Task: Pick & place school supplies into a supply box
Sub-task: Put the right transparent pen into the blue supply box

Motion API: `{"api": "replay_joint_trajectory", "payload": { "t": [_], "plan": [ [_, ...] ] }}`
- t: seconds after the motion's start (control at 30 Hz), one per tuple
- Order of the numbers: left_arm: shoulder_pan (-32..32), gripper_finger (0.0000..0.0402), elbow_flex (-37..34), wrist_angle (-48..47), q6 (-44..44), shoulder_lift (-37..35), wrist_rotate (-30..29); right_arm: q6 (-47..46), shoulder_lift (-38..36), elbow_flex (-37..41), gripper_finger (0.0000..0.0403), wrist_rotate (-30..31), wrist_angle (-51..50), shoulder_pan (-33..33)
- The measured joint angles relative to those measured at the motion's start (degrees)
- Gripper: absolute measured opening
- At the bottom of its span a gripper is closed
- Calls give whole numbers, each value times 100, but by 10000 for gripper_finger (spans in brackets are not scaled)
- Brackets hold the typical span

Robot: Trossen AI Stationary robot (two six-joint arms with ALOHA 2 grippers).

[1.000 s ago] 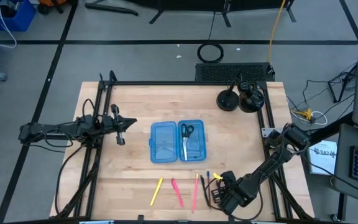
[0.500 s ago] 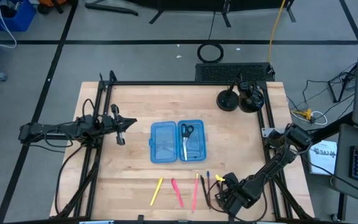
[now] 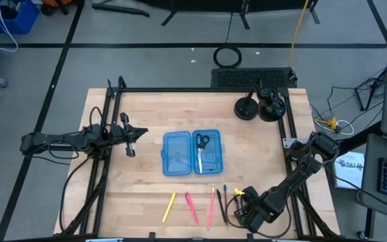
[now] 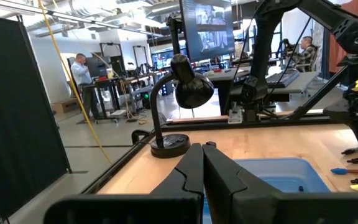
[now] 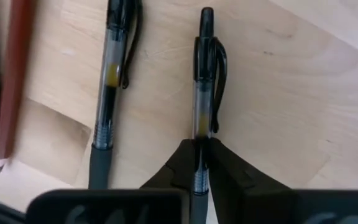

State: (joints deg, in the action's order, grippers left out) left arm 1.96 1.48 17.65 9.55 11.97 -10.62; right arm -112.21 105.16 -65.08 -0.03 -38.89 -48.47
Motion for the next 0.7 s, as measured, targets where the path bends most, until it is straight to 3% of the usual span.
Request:
{"api": "replay_joint_trajectory", "payload": {
  "t": [0.2,0.43,0.63,0.7],
  "plan": [
    [-1,6,-2,-65,-51,-1,-3,110,-805,22,19,1127,-7,173],
    [1,6,-2,-92,-57,0,-56,985,-1778,9,19,2275,384,758],
    [0,6,-2,-124,-130,-1,-197,2685,-2240,11,19,2364,953,2110],
    [0,6,-2,-158,-186,-1,-313,3344,-2270,11,19,2089,1294,2649]
  ]
}}
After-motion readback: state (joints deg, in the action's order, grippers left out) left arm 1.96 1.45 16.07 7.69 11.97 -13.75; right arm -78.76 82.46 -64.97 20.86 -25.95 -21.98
